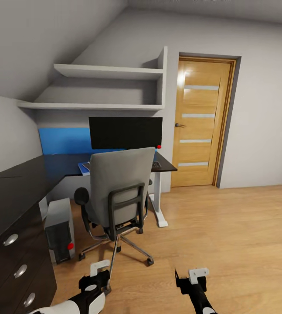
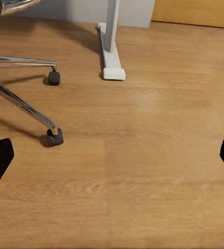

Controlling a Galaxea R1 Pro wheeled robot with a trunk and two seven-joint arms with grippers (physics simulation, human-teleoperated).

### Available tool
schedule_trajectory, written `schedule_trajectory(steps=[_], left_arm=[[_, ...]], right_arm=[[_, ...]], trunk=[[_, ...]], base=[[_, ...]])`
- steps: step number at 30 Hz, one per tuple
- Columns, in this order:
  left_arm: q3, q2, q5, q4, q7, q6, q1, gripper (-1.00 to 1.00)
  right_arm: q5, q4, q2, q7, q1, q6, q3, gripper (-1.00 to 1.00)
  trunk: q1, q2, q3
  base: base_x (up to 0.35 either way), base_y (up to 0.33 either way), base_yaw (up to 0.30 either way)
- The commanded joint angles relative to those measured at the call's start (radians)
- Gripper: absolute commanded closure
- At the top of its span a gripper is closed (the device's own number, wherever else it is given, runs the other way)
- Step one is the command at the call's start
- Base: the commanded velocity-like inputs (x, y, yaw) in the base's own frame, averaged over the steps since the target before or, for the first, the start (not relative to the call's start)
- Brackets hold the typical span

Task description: In the bedroom, organize the workspace by keeping the computer under the desk, ensuring the monitor is on the desk, placing the keyboard on the desk next to the monitor, placing the mouse on the desk next to the keyboard, moving the folder from the swivel chair onto the desk next to the mouse, stacking the notebook on top of the folder with the pen on top of the notebook, and positioning the swivel chair next to the desk.

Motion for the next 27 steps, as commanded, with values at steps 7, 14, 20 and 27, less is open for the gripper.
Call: schedule_trajectory(steps=[7,14,20,27], left_arm=[[-0.01,-0.001,0.008,0.001,0.002,-0.002,0.055,-1.0],[-0.01,-0.001,0.008,0.001,0.003,0.001,0.101,-1.0],[-0.01,-0.002,0.007,0.001,0.0,0.003,0.11,-1.0],[-0.009,0.006,0.008,0.001,0.0,0.004,0.126,-1.0]], right_arm=[[-0.01,-0.002,0.004,-0.007,0.032,-0.03,0.01,-1.0],[-0.011,-0.006,0.025,-0.004,0.105,-0.079,0.012,-1.0],[-0.011,-0.005,0.04,-0.004,0.146,-0.129,0.012,-1.0],[-0.033,-0.001,0.036,-0.009,0.161,-0.145,0.001,-1.0]], trunk=[[-0.027,0.049,0.021],[-0.054,0.098,0.043],[-0.077,0.14,0.062],[-0.104,0.189,0.084]], base=[[-0.001,0.0,0.0],[0.0,0.0,0.0],[0.0,0.0,0.0],[-0.142,0.0,0.0]])
